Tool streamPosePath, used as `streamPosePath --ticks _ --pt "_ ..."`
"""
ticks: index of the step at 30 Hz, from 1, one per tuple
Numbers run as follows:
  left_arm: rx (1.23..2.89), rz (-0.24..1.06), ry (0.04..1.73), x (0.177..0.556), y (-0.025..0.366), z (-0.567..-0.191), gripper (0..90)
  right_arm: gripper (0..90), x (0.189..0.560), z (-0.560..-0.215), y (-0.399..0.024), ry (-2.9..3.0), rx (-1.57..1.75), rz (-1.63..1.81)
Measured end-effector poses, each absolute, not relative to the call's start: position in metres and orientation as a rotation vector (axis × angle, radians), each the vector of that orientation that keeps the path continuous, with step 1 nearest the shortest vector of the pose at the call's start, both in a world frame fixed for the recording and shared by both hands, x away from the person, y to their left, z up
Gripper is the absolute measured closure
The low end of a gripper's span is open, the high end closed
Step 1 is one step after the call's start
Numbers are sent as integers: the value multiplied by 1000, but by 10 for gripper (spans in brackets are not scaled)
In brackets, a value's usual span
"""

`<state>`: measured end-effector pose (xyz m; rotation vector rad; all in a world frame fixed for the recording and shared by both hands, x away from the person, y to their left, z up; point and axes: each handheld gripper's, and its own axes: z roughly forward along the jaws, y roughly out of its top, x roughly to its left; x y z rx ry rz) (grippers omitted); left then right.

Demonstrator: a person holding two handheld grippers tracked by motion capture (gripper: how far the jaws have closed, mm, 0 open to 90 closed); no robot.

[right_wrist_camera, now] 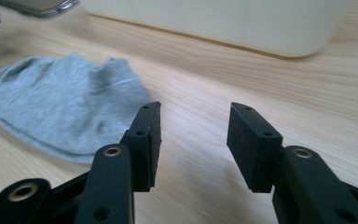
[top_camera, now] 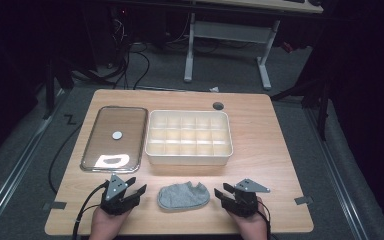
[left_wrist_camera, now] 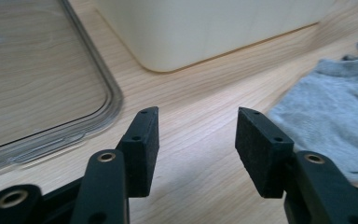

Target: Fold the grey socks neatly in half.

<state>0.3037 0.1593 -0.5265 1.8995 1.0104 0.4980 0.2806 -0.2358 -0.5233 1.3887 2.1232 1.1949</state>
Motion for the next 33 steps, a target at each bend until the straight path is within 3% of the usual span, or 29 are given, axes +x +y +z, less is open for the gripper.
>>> streamPosePath --ticks 17,33 --pt "1915 433 1026 309 154 -529 449 491 275 -523 -254 2049 1416 1157" --pt "1951 519 931 299 147 -527 449 463 277 -522 -255 2031 1425 1175"
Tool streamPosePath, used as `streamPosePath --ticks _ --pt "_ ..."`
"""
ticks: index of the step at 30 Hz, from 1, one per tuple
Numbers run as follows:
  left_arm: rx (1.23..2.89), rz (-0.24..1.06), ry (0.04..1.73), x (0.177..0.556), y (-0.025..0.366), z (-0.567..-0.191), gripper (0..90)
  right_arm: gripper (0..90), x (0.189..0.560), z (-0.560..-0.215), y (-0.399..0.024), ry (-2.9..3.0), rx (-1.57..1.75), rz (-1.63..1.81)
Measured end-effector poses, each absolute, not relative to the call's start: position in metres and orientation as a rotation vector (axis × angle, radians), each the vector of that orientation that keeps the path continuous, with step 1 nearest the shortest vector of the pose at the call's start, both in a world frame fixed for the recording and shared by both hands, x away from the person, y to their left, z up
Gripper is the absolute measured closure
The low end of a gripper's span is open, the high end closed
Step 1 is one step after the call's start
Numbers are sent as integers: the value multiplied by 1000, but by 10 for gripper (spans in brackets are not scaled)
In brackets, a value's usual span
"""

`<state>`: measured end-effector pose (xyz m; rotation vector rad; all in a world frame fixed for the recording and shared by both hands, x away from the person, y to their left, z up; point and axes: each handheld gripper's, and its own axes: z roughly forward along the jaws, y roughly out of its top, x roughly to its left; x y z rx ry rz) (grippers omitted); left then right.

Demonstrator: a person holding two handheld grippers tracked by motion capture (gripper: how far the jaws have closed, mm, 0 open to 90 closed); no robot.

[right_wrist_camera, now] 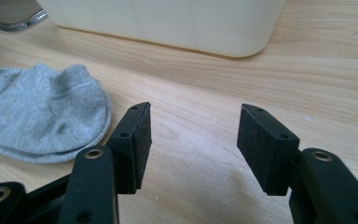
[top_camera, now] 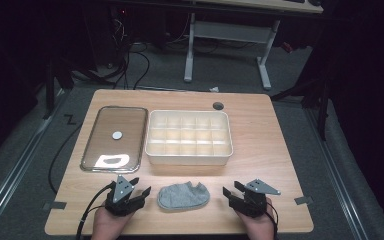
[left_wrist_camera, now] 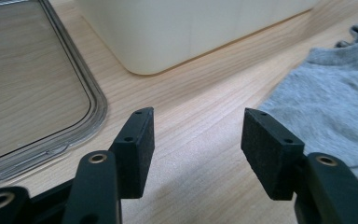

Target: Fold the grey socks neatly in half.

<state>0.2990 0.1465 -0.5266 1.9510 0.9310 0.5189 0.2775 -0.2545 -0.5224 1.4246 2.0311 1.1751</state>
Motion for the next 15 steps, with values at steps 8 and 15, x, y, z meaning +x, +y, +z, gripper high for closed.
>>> streamPosePath --ticks 8,15 --pt "1947 481 925 293 139 -525 460 461 282 -520 -244 2051 1405 1209" --pt "1950 415 860 284 119 -515 536 516 278 -519 -230 2105 1360 1239"
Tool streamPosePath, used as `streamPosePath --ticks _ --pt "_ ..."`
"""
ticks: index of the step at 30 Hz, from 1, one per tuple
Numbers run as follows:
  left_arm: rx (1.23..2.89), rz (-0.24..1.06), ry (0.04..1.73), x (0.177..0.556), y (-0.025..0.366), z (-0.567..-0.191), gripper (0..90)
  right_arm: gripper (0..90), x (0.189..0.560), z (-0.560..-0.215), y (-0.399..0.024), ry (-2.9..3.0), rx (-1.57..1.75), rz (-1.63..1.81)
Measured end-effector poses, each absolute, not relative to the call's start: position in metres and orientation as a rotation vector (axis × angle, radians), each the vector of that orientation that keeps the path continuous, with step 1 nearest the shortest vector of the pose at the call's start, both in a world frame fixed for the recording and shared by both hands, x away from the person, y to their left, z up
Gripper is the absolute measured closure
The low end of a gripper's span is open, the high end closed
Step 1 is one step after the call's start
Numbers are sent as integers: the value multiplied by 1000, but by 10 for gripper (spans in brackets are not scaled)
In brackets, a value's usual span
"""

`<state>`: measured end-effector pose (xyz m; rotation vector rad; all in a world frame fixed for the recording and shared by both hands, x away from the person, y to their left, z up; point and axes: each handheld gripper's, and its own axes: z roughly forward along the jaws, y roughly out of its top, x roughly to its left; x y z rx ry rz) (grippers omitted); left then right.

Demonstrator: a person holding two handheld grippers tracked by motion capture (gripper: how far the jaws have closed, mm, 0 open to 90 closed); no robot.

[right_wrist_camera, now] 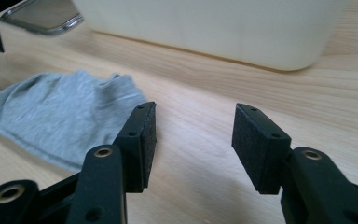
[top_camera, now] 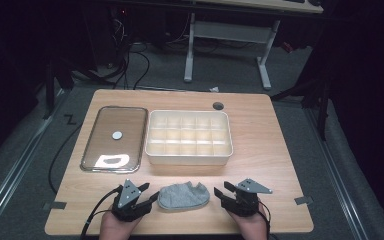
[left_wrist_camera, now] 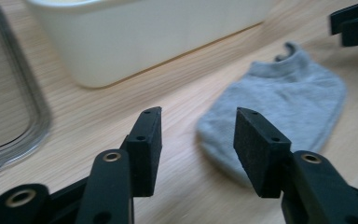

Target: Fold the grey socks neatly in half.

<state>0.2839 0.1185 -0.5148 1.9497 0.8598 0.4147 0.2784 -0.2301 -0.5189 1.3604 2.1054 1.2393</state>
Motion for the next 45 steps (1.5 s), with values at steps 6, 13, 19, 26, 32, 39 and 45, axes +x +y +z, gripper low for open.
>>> streamPosePath --ticks 6,13,19,26,32,39,45 --pt "1996 372 800 285 90 -512 672 562 277 -520 -208 2189 1318 1220" --pt "2059 381 789 288 76 -522 736 583 278 -526 -190 2239 1284 1116" --pt "2080 391 778 288 77 -524 745 564 279 -530 -184 2267 1257 1063" --pt "2100 407 737 282 64 -519 747 558 273 -518 -187 2198 1268 1150" --pt "2130 410 714 277 65 -526 770 548 267 -525 -181 2254 1277 1091" --pt "2145 405 722 281 69 -530 756 568 270 -530 -175 2267 1290 1031" --pt "2153 428 719 281 77 -533 751 580 270 -530 -177 2266 1288 1042"
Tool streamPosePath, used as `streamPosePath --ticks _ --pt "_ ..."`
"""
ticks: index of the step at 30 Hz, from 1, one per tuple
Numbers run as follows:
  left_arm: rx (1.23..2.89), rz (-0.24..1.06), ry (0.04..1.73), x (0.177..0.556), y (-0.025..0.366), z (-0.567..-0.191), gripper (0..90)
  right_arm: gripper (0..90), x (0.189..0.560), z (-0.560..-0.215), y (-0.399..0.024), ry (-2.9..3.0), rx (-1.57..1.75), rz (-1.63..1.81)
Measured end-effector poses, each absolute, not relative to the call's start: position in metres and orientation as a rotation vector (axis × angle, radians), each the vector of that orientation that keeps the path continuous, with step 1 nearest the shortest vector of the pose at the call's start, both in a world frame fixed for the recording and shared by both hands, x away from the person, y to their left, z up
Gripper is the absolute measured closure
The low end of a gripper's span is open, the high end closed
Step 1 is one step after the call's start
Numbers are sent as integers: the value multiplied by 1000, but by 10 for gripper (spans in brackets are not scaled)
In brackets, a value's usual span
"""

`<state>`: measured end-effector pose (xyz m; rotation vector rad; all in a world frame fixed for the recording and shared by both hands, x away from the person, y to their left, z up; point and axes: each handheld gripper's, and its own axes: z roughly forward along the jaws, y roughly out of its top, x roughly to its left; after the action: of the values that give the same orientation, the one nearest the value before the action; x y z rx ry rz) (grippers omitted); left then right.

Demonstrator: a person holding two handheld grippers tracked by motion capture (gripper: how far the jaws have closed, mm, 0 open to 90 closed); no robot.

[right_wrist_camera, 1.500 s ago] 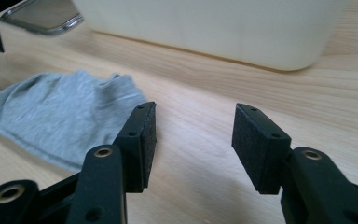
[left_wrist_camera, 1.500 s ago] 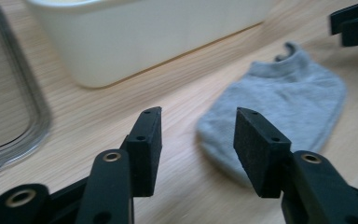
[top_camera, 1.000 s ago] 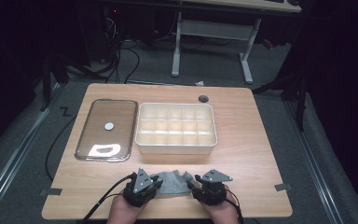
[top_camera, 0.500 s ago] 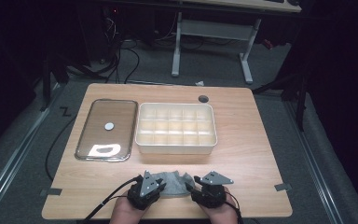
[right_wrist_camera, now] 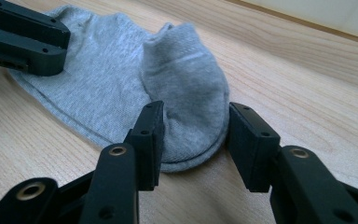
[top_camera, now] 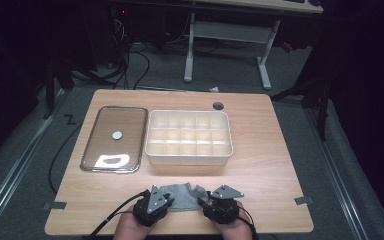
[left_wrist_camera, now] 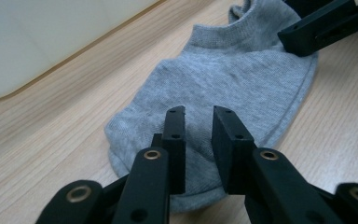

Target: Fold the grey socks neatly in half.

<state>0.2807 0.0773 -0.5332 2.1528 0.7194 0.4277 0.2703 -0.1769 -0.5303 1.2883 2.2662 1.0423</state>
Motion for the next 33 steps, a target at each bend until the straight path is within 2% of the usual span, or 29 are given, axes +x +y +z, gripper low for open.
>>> streamPosePath --ticks 10,13,14,17,22,25,28,33 --pt "2150 413 740 282 83 -533 748 642 271 -530 -178 2281 1285 1064" --pt "2152 406 739 282 84 -533 744 696 271 -530 -177 2286 1291 1073" --pt "2151 401 741 282 84 -533 741 771 272 -530 -177 2308 1305 1096" --pt "2148 407 745 282 84 -533 723 814 271 -529 -177 2315 1302 1110" --pt "2141 409 771 282 80 -529 723 831 270 -527 -178 2315 1289 1129" --pt "2103 421 770 281 75 -522 790 832 270 -527 -178 2316 1284 1133" --pt "2082 417 747 283 62 -514 830 835 271 -527 -179 2318 1272 1154" --pt "2144 379 756 292 37 -516 832 836 272 -525 -181 2317 1298 1193"
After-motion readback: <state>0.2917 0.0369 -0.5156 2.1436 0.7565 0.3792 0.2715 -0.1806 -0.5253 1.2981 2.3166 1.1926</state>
